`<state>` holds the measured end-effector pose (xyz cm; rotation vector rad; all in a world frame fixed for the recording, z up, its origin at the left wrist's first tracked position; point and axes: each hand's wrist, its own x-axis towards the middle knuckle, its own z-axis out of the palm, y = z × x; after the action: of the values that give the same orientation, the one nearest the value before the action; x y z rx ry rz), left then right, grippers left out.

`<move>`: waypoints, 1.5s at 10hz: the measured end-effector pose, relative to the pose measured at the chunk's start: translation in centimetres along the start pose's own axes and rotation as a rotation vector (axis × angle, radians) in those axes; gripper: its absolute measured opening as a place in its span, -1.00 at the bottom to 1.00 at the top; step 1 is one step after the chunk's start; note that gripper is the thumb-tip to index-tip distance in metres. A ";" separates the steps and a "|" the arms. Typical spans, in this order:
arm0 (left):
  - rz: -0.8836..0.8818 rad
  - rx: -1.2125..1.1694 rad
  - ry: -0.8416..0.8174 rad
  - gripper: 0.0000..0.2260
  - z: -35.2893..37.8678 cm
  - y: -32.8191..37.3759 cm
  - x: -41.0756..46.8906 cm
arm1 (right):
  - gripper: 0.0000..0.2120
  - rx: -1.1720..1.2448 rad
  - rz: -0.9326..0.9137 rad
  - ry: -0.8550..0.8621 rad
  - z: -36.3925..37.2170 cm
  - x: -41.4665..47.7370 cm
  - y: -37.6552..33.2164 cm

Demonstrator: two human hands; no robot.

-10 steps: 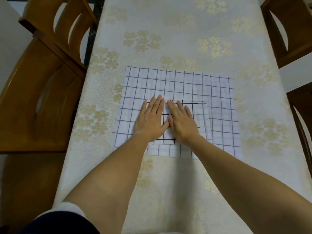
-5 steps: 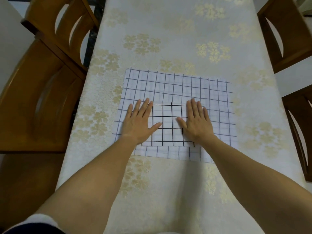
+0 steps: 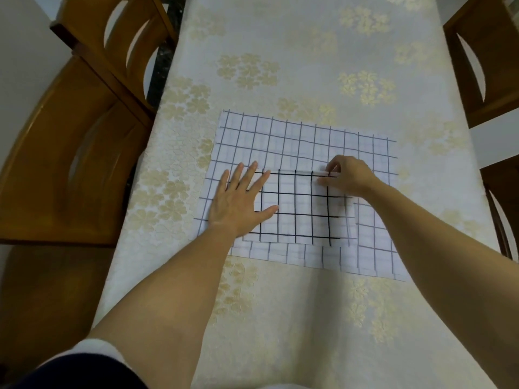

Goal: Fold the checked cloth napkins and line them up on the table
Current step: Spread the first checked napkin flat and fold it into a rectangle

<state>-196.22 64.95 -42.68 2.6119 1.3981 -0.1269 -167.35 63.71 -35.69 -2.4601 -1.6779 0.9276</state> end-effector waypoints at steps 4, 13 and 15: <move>-0.010 -0.011 -0.003 -0.29 -0.1 0.2 -0.1 | -0.67 0.538 0.199 0.132 2.6 -6.3 3.2; 0.227 0.048 -0.123 -0.39 -0.8 3.2 -0.9 | -0.75 0.608 0.238 0.339 4.6 -9.1 0.2; 0.250 0.044 -0.147 -0.36 -1.0 3.0 -0.7 | -0.70 0.543 0.093 0.362 3.4 -9.5 -1.6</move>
<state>-194.15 62.94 -41.26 2.7234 1.0235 -0.3120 -172.66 55.18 -33.64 -2.1751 -1.0384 0.7550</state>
